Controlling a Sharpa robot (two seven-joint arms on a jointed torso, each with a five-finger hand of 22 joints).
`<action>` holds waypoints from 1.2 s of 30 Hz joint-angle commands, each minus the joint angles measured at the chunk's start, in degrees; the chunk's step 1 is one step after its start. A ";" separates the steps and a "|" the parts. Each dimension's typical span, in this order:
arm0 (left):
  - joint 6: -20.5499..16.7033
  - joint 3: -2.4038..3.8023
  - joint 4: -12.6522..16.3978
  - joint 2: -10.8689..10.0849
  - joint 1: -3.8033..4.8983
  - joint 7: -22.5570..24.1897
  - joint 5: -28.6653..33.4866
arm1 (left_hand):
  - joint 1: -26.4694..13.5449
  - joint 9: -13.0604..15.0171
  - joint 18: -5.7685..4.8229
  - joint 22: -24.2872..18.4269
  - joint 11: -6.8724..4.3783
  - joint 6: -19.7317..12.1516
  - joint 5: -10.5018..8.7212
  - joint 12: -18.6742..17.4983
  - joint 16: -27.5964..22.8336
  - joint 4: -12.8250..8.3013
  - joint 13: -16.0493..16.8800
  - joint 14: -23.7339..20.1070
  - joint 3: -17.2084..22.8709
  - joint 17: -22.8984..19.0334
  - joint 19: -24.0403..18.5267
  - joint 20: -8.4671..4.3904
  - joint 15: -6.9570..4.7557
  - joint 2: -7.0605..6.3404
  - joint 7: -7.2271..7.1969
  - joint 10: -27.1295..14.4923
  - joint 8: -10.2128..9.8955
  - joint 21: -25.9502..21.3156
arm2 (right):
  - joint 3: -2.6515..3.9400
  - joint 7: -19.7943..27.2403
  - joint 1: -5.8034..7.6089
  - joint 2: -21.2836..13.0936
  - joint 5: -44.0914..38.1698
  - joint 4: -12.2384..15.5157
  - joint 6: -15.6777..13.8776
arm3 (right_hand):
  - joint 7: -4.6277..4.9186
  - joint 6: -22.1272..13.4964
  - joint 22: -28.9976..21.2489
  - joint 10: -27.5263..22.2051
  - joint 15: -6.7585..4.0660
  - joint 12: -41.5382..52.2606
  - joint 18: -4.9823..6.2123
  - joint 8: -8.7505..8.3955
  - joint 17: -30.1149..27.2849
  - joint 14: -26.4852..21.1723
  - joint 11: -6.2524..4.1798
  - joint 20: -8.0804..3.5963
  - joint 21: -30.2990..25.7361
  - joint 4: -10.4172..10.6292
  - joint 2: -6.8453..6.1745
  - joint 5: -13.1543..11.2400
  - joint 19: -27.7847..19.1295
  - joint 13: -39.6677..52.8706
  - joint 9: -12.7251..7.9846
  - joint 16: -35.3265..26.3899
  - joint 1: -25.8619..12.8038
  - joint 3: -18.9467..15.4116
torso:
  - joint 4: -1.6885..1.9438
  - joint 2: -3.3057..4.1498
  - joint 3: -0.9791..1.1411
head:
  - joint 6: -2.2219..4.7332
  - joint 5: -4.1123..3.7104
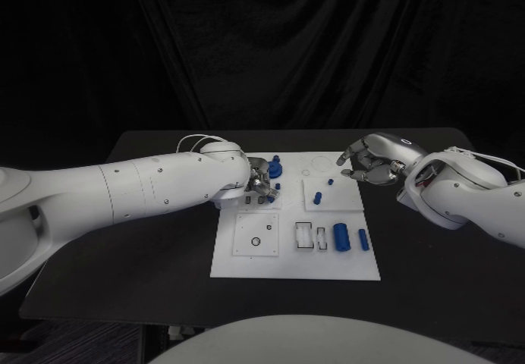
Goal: Assemble the parts on the task board
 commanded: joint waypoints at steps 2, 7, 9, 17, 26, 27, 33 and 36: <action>1.15 -0.04 0.15 -0.06 -0.26 -0.05 -0.02 | -0.41 0.74 -0.80 15.09 -0.07 0.62 1.28 0.20 -0.24 -0.75 15.08 6.06 2.95 15.09 6.03 -0.14 -0.09 -1.34 -0.07 5.95 -0.52 -0.20 | 0.04 -1.27 -0.15 0.08 -0.09 -0.16 0.74 | 0.14 0.19 9.52 2.58 0.38 -0.32 0.14 -0.28 8.92 4.04 0.38 0.19 -0.33 0.04 0.42 0.43 -0.09 11.45 -0.12 -0.31 0.07 0.37 | -0.01 0.00 -0.01 | 0.01 0.00; 0.96 -0.04 0.37 -0.25 -0.29 -0.19 -0.02 | -1.37 2.13 -0.80 15.09 -0.09 0.86 3.13 0.20 -0.24 -2.67 15.08 6.06 8.47 15.09 6.03 -0.17 -0.12 -3.24 -0.04 5.95 -1.05 -0.20 | 0.04 -1.45 -0.16 0.10 -0.09 -0.24 0.97 | 0.16 0.21 9.48 2.53 0.40 -0.35 0.17 -0.29 8.83 4.00 0.40 0.21 -0.47 0.01 0.44 0.47 -0.15 11.41 -0.14 -0.40 0.11 0.41 | 0.03 -0.02 0.01 | 0.01 -0.10; 0.88 -0.04 0.42 -0.33 -0.30 -0.22 -0.02 | -2.13 2.75 -0.80 15.09 -0.05 0.94 3.63 0.20 -0.24 -3.43 15.08 6.06 10.66 15.09 6.03 -0.16 -0.11 -3.92 -0.01 5.95 -1.19 -0.20 | 0.04 -1.53 -0.17 0.09 -0.09 -0.28 1.07 | 0.17 0.21 9.45 2.45 0.41 -0.41 0.18 -0.30 8.76 3.97 0.41 0.22 -0.55 -0.01 0.45 0.49 -0.18 11.32 -0.15 -0.48 0.13 0.44 | 0.03 -0.01 0.00 | 0.01 -0.07; 0.20 -0.04 0.66 -0.67 -0.32 -0.34 -0.02 | -4.30 4.37 -0.80 15.09 -0.09 1.26 3.88 0.20 -0.24 -5.48 15.08 6.06 15.33 15.09 6.03 -0.14 -0.10 -5.15 0.01 5.95 -1.40 -0.20 | 0.04 -1.79 -0.21 0.08 -0.09 -0.41 1.40 | 0.19 0.20 9.36 2.26 0.43 -0.54 0.24 -0.32 8.58 3.91 0.43 0.24 -0.82 -0.03 0.47 0.52 -0.30 11.13 -0.17 -0.66 0.15 0.47 | 0.01 -0.02 -0.03 | 0.01 0.04; -1.32 -0.04 1.34 -1.69 -0.33 -1.00 -0.02 | -5.53 5.08 -0.80 15.09 -0.14 1.72 3.50 0.20 -0.24 -6.14 15.08 6.06 16.83 15.09 6.03 -0.17 -0.14 -5.43 -0.06 5.95 -1.39 -0.20 | 0.04 -2.12 -0.28 0.03 -0.09 -0.52 1.86 | 0.23 0.19 9.27 2.11 0.46 -0.64 0.31 -0.35 8.36 3.82 0.47 0.28 -1.12 -0.05 0.48 0.55 -0.42 10.99 -0.21 -0.90 0.16 0.52 | 0.01 -0.04 -0.04 | 0.01 0.28; -1.60 -0.04 1.46 -1.86 -0.34 -1.09 -0.02 | -5.53 5.08 -0.80 15.09 -0.14 1.72 3.50 0.20 -0.24 -6.14 15.08 6.06 16.83 15.09 6.03 -0.17 -0.14 -5.43 -0.06 5.95 -1.39 -0.20 | 0.04 -2.15 -0.29 0.02 -0.09 -0.53 1.90 | 0.23 0.19 9.26 2.10 0.46 -0.65 0.31 -0.35 8.34 3.81 0.47 0.28 -1.14 -0.05 0.48 0.55 -0.43 10.98 -0.22 -0.92 0.16 0.53 | 0.02 -0.03 -0.04 | 0.01 0.30; -3.06 -0.04 2.29 -2.90 -0.34 -1.75 -0.02 | -6.18 5.42 -0.80 15.09 -0.25 2.16 3.26 0.20 -0.24 -6.49 15.08 6.06 17.47 15.09 6.03 -0.22 -0.21 -5.62 -0.20 5.95 -1.34 -0.20 | 0.04 -2.32 -0.36 -0.04 -0.09 -0.57 2.13 | 0.24 0.18 9.21 2.03 0.48 -0.70 0.34 -0.37 8.25 3.77 0.48 0.30 -1.28 -0.06 0.48 0.56 -0.49 10.91 -0.24 -1.01 0.17 0.55 | 0.01 -0.08 -0.06 | 0.01 0.34; -3.33 -0.04 2.55 -3.32 -0.34 -2.08 -0.02 | -6.59 5.58 -0.80 15.09 -0.30 2.38 3.09 0.20 -0.24 -6.61 15.08 6.06 17.76 15.09 6.03 -0.27 -0.26 -5.71 -0.25 5.95 -1.35 -0.20 | 0.04 -2.41 -0.38 -0.04 -0.09 -0.59 2.26 | 0.26 0.16 9.15 1.92 0.49 -0.78 0.39 -0.39 8.11 3.72 0.49 0.31 -1.49 -0.07 0.49 0.57 -0.58 10.80 -0.26 -1.16 0.17 0.58 | 0.05 -0.05 -0.06 | 0.01 0.42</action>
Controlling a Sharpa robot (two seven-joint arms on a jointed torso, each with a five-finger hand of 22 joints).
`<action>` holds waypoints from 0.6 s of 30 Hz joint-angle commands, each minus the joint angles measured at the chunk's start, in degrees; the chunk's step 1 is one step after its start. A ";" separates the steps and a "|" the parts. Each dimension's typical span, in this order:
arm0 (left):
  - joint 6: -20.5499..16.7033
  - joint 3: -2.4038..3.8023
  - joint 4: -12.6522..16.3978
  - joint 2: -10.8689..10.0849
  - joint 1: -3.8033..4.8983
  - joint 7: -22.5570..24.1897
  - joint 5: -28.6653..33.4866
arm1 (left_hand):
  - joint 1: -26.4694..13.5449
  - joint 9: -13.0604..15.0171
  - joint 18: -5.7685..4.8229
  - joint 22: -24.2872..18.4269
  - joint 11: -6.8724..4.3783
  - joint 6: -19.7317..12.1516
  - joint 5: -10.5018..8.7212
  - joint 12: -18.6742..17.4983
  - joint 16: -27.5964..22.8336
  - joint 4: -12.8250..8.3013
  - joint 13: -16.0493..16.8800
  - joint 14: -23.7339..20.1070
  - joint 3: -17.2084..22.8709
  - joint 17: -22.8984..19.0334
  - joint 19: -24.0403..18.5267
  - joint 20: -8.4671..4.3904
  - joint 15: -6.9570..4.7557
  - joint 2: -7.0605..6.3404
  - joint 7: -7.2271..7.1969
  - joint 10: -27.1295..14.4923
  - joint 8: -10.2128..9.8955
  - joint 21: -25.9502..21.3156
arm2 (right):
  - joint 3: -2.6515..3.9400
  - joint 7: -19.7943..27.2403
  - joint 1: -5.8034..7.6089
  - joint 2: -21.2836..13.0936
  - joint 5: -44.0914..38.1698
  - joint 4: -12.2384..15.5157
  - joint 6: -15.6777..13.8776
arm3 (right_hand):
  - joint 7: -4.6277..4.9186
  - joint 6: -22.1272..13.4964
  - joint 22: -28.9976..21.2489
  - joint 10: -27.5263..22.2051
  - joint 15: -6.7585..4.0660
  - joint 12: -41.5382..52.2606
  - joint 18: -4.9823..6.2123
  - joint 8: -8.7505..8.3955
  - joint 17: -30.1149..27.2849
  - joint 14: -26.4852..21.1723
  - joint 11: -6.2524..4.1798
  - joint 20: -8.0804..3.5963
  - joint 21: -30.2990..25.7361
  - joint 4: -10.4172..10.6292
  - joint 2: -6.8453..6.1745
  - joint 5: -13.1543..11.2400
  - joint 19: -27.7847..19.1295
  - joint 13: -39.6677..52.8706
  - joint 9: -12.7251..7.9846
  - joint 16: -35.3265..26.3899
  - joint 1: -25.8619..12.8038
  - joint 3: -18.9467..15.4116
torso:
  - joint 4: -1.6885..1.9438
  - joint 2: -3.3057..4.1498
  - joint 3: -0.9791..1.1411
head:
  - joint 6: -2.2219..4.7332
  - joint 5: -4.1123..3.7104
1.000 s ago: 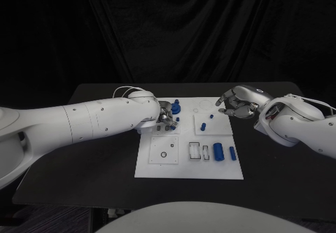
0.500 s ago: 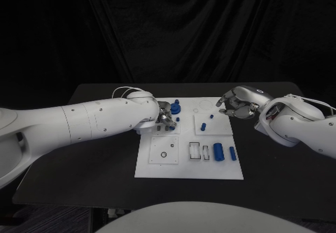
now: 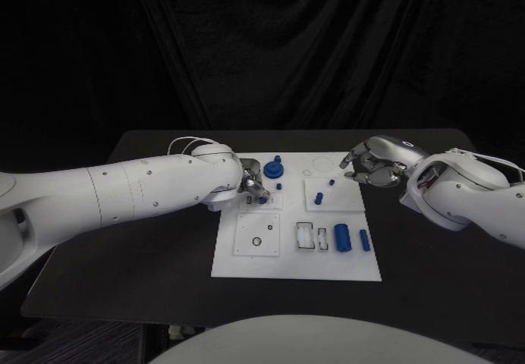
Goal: Assemble the parts on the task board
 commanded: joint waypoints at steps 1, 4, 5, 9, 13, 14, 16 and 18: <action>-1.65 0.03 0.38 -0.28 -0.08 -0.83 -0.01 | -0.66 0.17 -0.80 15.09 -0.31 0.43 -0.25 0.20 -0.24 -2.98 15.08 6.06 3.29 15.09 6.03 -0.27 -0.27 -0.14 -0.13 5.95 -0.06 -0.20 | 0.03 -1.32 -0.18 -0.08 -0.09 -0.05 0.75 | 0.26 0.16 9.15 1.92 0.49 -0.33 0.39 -0.39 8.11 3.72 0.49 0.11 -0.17 -0.07 0.51 0.31 -0.38 10.80 -0.07 -0.20 0.16 0.24 | 0.03 0.01 0.00 | 0.00 0.06; -1.68 0.03 0.52 -0.62 -0.08 -1.09 -0.01 | -0.89 0.24 -0.80 15.09 -0.33 0.52 -0.35 0.20 -0.24 -2.99 15.08 6.06 3.43 15.09 6.03 -0.30 -0.29 -0.15 -0.15 5.95 -0.08 -0.20 | 0.03 -1.43 -0.21 -0.07 -0.09 -0.09 0.91 | 0.27 0.14 9.11 1.87 0.50 -0.37 0.42 -0.42 8.01 3.68 0.50 0.13 -0.30 -0.08 0.51 0.32 -0.43 10.75 -0.11 -0.31 0.16 0.27 | 0.07 -0.01 0.00 | 0.00 0.08; -1.68 0.03 0.54 -0.69 -0.08 -1.14 -0.01 | -1.08 0.29 -0.80 15.09 -0.34 0.57 -0.48 0.20 -0.24 -2.99 15.08 6.06 3.53 15.09 6.03 -0.31 -0.31 -0.15 -0.16 5.95 -0.11 -0.20 | 0.03 -1.46 -0.22 -0.06 -0.09 -0.10 0.95 | 0.27 0.14 9.11 1.87 0.50 -0.37 0.42 -0.42 8.01 3.68 0.50 0.13 -0.30 -0.08 0.51 0.32 -0.43 10.75 -0.11 -0.31 0.16 0.27 | 0.09 -0.01 0.01 | 0.00 0.12; -1.25 0.03 0.54 -0.90 -0.08 -1.34 -0.01 | -1.73 0.47 -0.80 15.09 -0.38 0.66 -1.30 0.20 -0.24 -3.03 15.08 6.06 3.83 15.09 6.03 -0.37 -0.36 -0.14 -0.19 5.95 -0.29 -0.20 | 0.03 -1.59 -0.24 -0.02 -0.09 -0.13 1.17 | 0.28 0.12 9.06 1.80 0.51 -0.41 0.45 -0.44 7.98 3.66 0.51 0.14 -0.46 -0.08 0.50 0.33 -0.50 10.69 -0.13 -0.34 0.16 0.29 | 0.05 0.01 -0.01 | 0.00 0.23; -1.04 0.03 0.52 -1.04 -0.08 -1.41 -0.01 | -2.08 0.60 -0.80 15.09 -0.41 0.70 -2.04 0.20 -0.24 -3.11 15.08 6.06 4.05 15.09 6.03 -0.41 -0.39 -0.07 -0.22 5.95 -0.43 -0.20 | 0.03 -1.69 -0.25 0.02 -0.09 -0.17 1.31 | 0.28 0.11 9.01 1.72 0.52 -0.47 0.48 -0.45 7.90 3.63 0.52 0.15 -0.61 -0.09 0.52 0.33 -0.56 10.61 -0.15 -0.42 0.15 0.31 | -0.03 0.02 0.00 | 0.00 0.30; -0.97 0.03 0.53 -1.08 -0.08 -1.43 -0.01 | -2.08 0.60 -0.80 15.09 -0.41 0.70 -2.04 0.20 -0.24 -3.11 15.08 6.06 4.05 15.09 6.03 -0.41 -0.39 -0.07 -0.22 5.95 -0.43 -0.20 | 0.03 -1.73 -0.26 0.03 -0.09 -0.18 1.37 | 0.28 0.11 9.01 1.72 0.52 -0.47 0.48 -0.45 7.90 3.63 0.52 0.15 -0.61 -0.09 0.52 0.33 -0.56 10.61 -0.15 -0.42 0.15 0.31 | -0.02 0.03 0.00 | 0.00 0.28; -0.84 0.03 0.52 -1.14 -0.08 -1.47 -0.01 | -2.08 0.60 -0.80 15.09 -0.41 0.70 -2.04 0.20 -0.24 -3.11 15.08 6.06 4.05 15.09 6.03 -0.41 -0.39 -0.07 -0.22 5.95 -0.43 -0.20 | 0.03 -1.82 -0.26 0.02 -0.09 -0.19 1.49 | 0.28 0.11 9.01 1.72 0.52 -0.47 0.48 -0.45 7.90 3.63 0.52 0.15 -0.61 -0.09 0.52 0.33 -0.56 10.61 -0.15 -0.42 0.15 0.31 | 0.03 0.05 -0.01 | 0.00 0.31; -0.75 0.03 0.50 -1.14 -0.08 -1.44 -0.01 | -2.16 0.63 -0.80 15.09 -0.42 0.69 -2.22 0.20 -0.24 -3.16 15.08 6.06 4.13 15.09 6.03 -0.41 -0.40 -0.04 -0.22 5.95 -0.49 -0.20 | 0.03 -1.90 -0.27 0.04 -0.09 -0.21 1.59 | 0.28 0.11 9.01 1.72 0.52 -0.47 0.48 -0.45 7.90 3.63 0.52 0.15 -0.61 -0.09 0.52 0.33 -0.56 10.61 -0.15 -0.42 0.15 0.31 | 0.04 0.06 -0.01 | 0.00 0.35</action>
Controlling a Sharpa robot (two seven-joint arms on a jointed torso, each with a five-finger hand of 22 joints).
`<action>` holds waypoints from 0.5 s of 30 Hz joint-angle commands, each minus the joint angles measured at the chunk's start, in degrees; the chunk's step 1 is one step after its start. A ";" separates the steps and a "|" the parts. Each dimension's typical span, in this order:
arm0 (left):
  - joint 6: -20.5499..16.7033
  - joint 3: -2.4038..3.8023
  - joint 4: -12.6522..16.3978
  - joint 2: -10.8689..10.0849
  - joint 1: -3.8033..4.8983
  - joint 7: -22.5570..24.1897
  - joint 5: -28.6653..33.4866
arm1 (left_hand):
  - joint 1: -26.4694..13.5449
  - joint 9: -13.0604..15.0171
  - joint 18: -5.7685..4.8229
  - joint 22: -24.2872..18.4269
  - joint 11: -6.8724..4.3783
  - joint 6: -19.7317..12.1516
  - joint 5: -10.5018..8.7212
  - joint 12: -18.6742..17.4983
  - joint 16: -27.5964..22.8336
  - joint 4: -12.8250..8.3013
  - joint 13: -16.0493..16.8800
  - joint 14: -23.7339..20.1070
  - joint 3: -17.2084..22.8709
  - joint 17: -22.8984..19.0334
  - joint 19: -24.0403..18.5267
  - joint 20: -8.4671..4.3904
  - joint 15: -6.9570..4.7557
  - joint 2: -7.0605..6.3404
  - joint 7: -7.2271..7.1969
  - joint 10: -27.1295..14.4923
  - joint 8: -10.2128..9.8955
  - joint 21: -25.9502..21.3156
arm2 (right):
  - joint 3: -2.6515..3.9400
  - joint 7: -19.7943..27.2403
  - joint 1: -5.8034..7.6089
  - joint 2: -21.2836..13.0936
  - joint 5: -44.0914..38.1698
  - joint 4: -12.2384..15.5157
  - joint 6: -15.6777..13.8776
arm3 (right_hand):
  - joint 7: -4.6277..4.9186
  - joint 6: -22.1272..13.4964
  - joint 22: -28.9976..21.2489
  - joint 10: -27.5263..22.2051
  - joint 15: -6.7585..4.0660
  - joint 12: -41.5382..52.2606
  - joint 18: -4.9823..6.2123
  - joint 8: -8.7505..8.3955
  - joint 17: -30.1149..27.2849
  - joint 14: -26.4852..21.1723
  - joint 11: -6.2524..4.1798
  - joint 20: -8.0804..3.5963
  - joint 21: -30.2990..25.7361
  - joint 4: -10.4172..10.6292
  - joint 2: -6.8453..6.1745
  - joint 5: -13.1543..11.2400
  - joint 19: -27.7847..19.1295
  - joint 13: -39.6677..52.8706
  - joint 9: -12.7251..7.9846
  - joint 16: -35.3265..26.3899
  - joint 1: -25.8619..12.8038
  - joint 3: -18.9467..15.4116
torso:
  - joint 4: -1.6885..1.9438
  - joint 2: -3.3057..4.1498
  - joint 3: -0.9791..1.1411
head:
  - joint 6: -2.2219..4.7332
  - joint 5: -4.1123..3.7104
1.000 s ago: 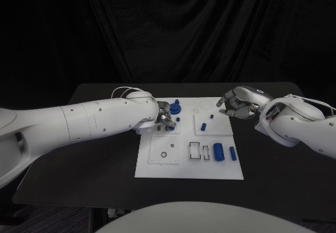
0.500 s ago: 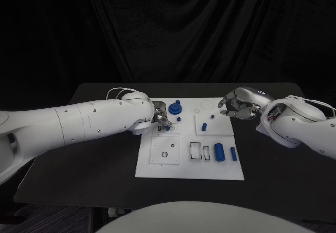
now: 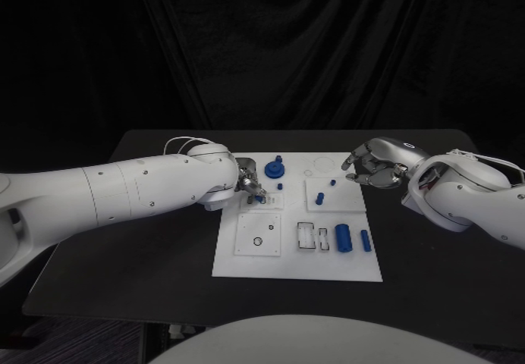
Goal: Assemble the parts on the task board
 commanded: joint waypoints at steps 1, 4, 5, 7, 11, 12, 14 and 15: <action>0.13 0.01 0.09 0.05 -0.07 -0.04 0.00 | -0.22 -0.04 -0.80 15.09 -0.42 0.07 -0.33 0.20 -0.24 -0.98 15.08 6.06 1.37 15.09 6.02 -0.42 -0.40 0.38 -0.21 5.95 -0.31 -0.20 | 0.04 -1.33 -0.17 0.00 -0.09 -0.07 0.81 | 0.28 0.11 8.97 1.73 0.52 -0.25 0.48 -0.17 7.90 3.63 0.52 -0.06 -0.25 -0.09 0.52 0.33 -0.35 10.62 -0.09 -0.20 0.15 0.31 | 0.02 0.05 -0.01 | 0.00 0.06; 0.16 0.01 0.10 0.13 -0.08 0.11 0.00 | -0.22 -0.04 -0.80 15.09 -0.42 0.07 -0.33 0.20 -0.24 -0.98 15.08 6.06 1.37 15.09 6.02 -0.42 -0.40 0.38 -0.21 5.95 -0.31 -0.20 | 0.04 -1.41 -0.20 0.03 -0.09 -0.08 0.92 | 0.29 0.11 8.93 1.66 0.53 -0.29 0.51 -0.18 7.79 3.59 0.53 -0.04 -0.39 -0.08 0.54 0.34 -0.41 10.55 -0.11 -0.31 0.15 0.34 | 0.02 0.04 0.01 | 0.00 0.11; 0.20 0.01 0.10 0.16 -0.09 0.15 0.00 | -0.22 -0.04 -0.80 15.09 -0.42 0.07 -0.33 0.20 -0.24 -0.98 15.08 6.06 1.37 15.09 6.02 -0.42 -0.40 0.38 -0.21 5.95 -0.31 -0.20 | 0.04 -1.42 -0.21 0.05 -0.09 -0.08 0.95 | 0.29 0.11 8.93 1.66 0.53 -0.29 0.51 -0.18 7.79 3.59 0.53 -0.04 -0.39 -0.08 0.54 0.34 -0.41 10.55 -0.11 -0.31 0.15 0.34 | 0.03 0.04 0.01 | 0.00 0.11; 0.20 0.01 0.10 0.23 -0.11 0.28 0.00 | -0.29 -0.01 -0.80 15.09 -0.41 0.06 -0.46 0.20 -0.24 -1.00 15.08 6.06 1.43 15.09 6.02 -0.42 -0.41 0.42 -0.21 5.95 -0.36 -0.20 | 0.04 -1.46 -0.23 0.09 -0.09 -0.07 1.03 | 0.29 0.11 8.93 1.66 0.53 -0.29 0.51 -0.18 7.79 3.59 0.53 -0.04 -0.39 -0.08 0.54 0.34 -0.41 10.55 -0.11 -0.31 0.15 0.34 | -0.03 0.04 0.00 | 0.00 0.17; -0.09 0.01 0.01 0.40 -0.20 0.69 0.00 | -0.37 0.01 -0.80 15.09 -0.41 0.03 -0.61 0.20 -0.24 -1.02 15.08 6.06 1.50 15.09 6.02 -0.43 -0.41 0.47 -0.20 5.95 -0.43 -0.20 | 0.04 -1.54 -0.26 0.14 -0.09 -0.09 1.15 | 0.30 0.12 8.88 1.54 0.54 -0.37 0.54 -0.19 7.69 3.54 0.54 -0.03 -0.52 -0.08 0.56 0.35 -0.47 10.44 -0.13 -0.43 0.14 0.36 | -0.06 0.05 -0.03 | 0.00 0.25; -0.15 0.01 0.00 0.43 -0.23 0.77 0.00 | -0.37 0.01 -0.80 15.09 -0.41 0.03 -0.61 0.20 -0.24 -1.02 15.08 6.06 1.50 15.09 6.02 -0.43 -0.41 0.47 -0.20 5.95 -0.43 -0.20 | 0.04 -1.55 -0.26 0.15 -0.09 -0.09 1.16 | 0.30 0.12 8.88 1.54 0.54 -0.37 0.54 -0.19 7.69 3.54 0.54 -0.03 -0.52 -0.08 0.56 0.35 -0.47 10.44 -0.13 -0.43 0.14 0.36 | -0.05 0.04 -0.03 | 0.00 0.22; -0.25 0.01 -0.03 0.47 -0.28 0.90 0.00 | -0.41 0.04 -0.80 15.09 -0.41 0.02 -0.70 0.20 -0.24 -1.04 15.08 6.06 1.56 15.09 6.02 -0.43 -0.41 0.51 -0.20 5.95 -0.47 -0.20 | 0.04 -1.58 -0.27 0.14 -0.09 -0.09 1.18 | 0.30 0.12 8.88 1.54 0.54 -0.37 0.54 -0.19 7.69 3.54 0.54 -0.03 -0.52 -0.08 0.56 0.35 -0.47 10.44 -0.13 -0.43 0.14 0.36 | -0.03 0.01 -0.01 | 0.00 0.17; -0.32 0.01 -0.06 0.51 -0.32 1.01 0.00 | -0.46 0.06 -0.80 15.09 -0.40 0.00 -0.79 0.20 -0.24 -1.07 15.08 6.06 1.63 15.09 6.02 -0.44 -0.41 0.55 -0.19 5.95 -0.51 -0.20 | 0.04 -1.62 -0.27 0.13 -0.09 -0.08 1.22 | 0.30 0.12 8.88 1.54 0.54 -0.37 0.54 -0.19 7.69 3.54 0.54 -0.03 -0.52 -0.08 0.56 0.35 -0.47 10.44 -0.13 -0.43 0.14 0.36 | -0.03 0.01 0.01 | 0.00 0.13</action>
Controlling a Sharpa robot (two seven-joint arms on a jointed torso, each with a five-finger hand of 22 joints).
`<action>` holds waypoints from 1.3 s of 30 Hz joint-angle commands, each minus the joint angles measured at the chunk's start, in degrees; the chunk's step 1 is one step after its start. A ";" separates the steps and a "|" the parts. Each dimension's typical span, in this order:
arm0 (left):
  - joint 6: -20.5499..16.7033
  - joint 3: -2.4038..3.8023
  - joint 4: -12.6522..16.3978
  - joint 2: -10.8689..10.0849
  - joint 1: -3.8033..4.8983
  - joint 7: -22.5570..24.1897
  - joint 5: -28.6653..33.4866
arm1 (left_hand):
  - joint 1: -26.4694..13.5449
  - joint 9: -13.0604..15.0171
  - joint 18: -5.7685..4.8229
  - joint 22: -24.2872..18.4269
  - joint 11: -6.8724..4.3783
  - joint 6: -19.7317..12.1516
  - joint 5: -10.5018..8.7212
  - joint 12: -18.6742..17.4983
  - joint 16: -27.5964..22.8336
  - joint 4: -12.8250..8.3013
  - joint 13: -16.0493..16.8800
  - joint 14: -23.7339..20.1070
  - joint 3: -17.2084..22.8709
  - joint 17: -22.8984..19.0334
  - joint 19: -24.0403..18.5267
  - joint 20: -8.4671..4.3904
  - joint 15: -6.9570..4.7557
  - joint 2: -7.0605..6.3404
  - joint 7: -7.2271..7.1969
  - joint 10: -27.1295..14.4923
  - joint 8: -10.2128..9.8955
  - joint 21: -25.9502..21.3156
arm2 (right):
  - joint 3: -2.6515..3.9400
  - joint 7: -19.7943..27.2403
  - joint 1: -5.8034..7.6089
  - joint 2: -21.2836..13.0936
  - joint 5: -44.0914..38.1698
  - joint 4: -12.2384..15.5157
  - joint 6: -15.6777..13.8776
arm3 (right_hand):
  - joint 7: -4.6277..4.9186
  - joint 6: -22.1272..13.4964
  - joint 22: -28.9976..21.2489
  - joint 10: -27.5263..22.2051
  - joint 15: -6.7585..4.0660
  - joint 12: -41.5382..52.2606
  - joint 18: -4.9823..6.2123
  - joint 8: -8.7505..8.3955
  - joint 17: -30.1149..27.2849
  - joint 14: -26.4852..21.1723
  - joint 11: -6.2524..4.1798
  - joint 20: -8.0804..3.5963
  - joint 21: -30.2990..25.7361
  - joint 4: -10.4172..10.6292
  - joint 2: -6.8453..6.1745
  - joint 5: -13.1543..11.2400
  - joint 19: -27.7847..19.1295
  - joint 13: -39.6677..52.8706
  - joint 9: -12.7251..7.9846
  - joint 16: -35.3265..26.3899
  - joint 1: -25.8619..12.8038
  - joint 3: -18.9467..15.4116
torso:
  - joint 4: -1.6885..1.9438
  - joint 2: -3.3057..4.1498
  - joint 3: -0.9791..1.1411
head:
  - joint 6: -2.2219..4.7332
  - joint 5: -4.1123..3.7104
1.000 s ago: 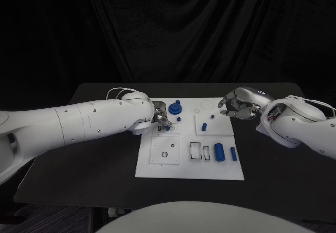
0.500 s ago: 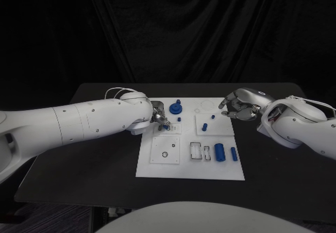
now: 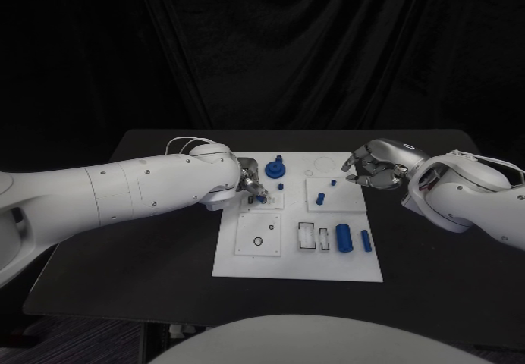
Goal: Assemble the parts on the task board
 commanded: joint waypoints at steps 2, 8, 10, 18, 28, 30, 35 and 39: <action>-0.32 -0.01 -0.03 0.22 -0.31 1.02 0.00 | -0.17 0.00 -0.80 15.09 -0.39 -0.12 -0.41 0.20 -0.24 -1.17 15.09 6.06 1.48 15.09 6.03 -0.44 -0.41 0.52 -0.29 5.95 -0.36 -0.20 | 0.04 -1.24 -0.16 -0.02 -0.09 -0.02 0.60 | 0.31 0.13 8.85 1.34 0.55 -0.41 0.57 -0.19 7.55 3.48 0.39 -0.01 -0.33 -0.08 0.58 0.36 -0.53 10.39 -0.09 -0.35 0.13 0.39 | 0.03 -0.01 0.01 | 0.00 -0.18; -0.48 -0.01 -0.08 0.37 -0.53 1.34 0.00 | -0.37 0.07 -0.80 15.09 -0.37 -0.14 -0.70 0.20 -0.24 -1.18 15.09 6.06 1.56 15.09 6.03 -0.44 -0.40 0.59 -0.25 5.95 -0.47 -0.20 | 0.04 -1.37 -0.17 0.00 -0.09 -0.02 0.73 | 0.31 0.13 8.85 1.34 0.55 -0.41 0.57 -0.19 7.55 3.48 0.39 -0.01 -0.33 -0.08 0.58 0.36 -0.53 10.39 -0.09 -0.35 0.13 0.39 | -0.02 -0.04 0.04 | 0.00 -0.21; -0.49 -0.01 -0.09 0.41 -0.60 1.38 0.00 | -0.37 0.07 -0.80 15.09 -0.37 -0.14 -0.70 0.20 -0.24 -1.18 15.09 6.06 1.56 15.09 6.03 -0.44 -0.40 0.59 -0.25 5.95 -0.47 -0.20 | 0.04 -1.42 -0.17 0.01 -0.09 -0.02 0.78 | 0.32 0.15 8.81 1.28 0.56 -0.45 0.59 -0.19 7.50 3.46 0.41 0.00 -0.45 -0.09 0.58 0.37 -0.58 10.34 -0.11 -0.40 0.13 0.41 | -0.03 -0.06 0.06 | 0.00 -0.21; -0.53 -0.01 -0.16 0.43 -0.79 1.42 0.00 | -0.60 0.16 -0.80 15.09 -0.35 -0.10 -1.03 0.20 -0.24 -1.14 15.09 6.06 1.65 15.09 6.03 -0.44 -0.39 0.74 -0.23 5.95 -0.56 -0.20 | 0.05 -1.59 -0.17 0.03 -0.09 -0.06 0.99 | 0.32 0.15 8.81 1.28 0.56 -0.45 0.59 -0.19 7.50 3.46 0.41 0.00 -0.45 -0.09 0.58 0.37 -0.58 10.34 -0.11 -0.40 0.13 0.41 | -0.09 -0.06 0.08 | 0.00 -0.07; -0.39 -0.01 -0.19 0.42 -0.96 1.38 0.00 | -1.40 0.50 -0.80 15.09 -0.33 0.01 -2.98 0.20 -0.24 -1.03 15.09 6.06 1.67 15.09 6.03 -0.42 -0.38 1.06 -0.22 5.95 -0.91 -0.20 | 0.05 -1.72 -0.19 0.12 -0.09 -0.13 1.23 | 0.34 0.17 8.72 1.13 0.58 -0.56 0.65 -0.21 7.33 3.39 0.43 0.02 -0.74 -0.09 0.57 0.37 -0.70 10.18 -0.14 -0.58 0.10 0.43 | -0.01 -0.07 0.04 | 0.00 -0.11; -0.35 -0.01 -0.21 0.41 -1.00 1.34 0.00 | -3.49 0.77 -0.80 15.09 -0.28 0.37 -8.81 0.20 -0.24 0.42 15.09 6.06 0.19 15.09 6.03 -0.35 -0.27 1.47 -0.18 5.95 -1.48 -0.20 | 0.05 -1.78 -0.20 0.12 -0.09 -0.14 1.36 | 0.34 0.17 8.72 1.13 0.58 -0.56 0.65 -0.21 7.33 3.39 0.43 0.02 -0.74 -0.09 0.57 0.37 -0.70 10.18 -0.14 -0.58 0.10 0.43 | -0.02 -0.07 0.02 | 0.00 -0.08; -0.13 -0.01 -0.28 0.36 -1.07 1.21 0.00 | -6.96 0.63 -0.80 15.09 0.04 0.90 -16.65 0.20 -0.24 3.93 15.09 6.06 -3.94 15.09 6.03 -0.15 -0.08 1.50 0.15 5.95 -2.91 -0.20 | 0.05 -1.90 -0.24 0.13 -0.09 -0.22 1.64 | 0.36 0.18 8.69 1.10 0.59 -0.58 0.67 -0.21 7.29 3.37 0.45 0.03 -0.83 -0.09 0.56 0.37 -0.74 10.16 -0.15 -0.63 0.08 0.44 | -0.02 -0.07 0.02 | 0.00 -0.01; 0.11 -0.01 -0.34 0.30 -1.12 1.12 0.00 | -9.80 0.19 -0.80 15.09 0.28 1.14 -19.81 0.20 -0.24 7.39 15.09 6.06 -8.11 15.09 6.03 0.05 0.13 0.95 0.41 5.95 -4.41 -0.20 | 0.05 -1.95 -0.26 0.18 -0.09 -0.27 1.79 | 0.36 0.18 8.69 1.10 0.59 -0.58 0.67 -0.21 7.29 3.37 0.45 0.03 -0.83 -0.09 0.56 0.37 -0.74 10.16 -0.15 -0.63 0.08 0.44 | -0.03 -0.04 0.00 | 0.00 0.01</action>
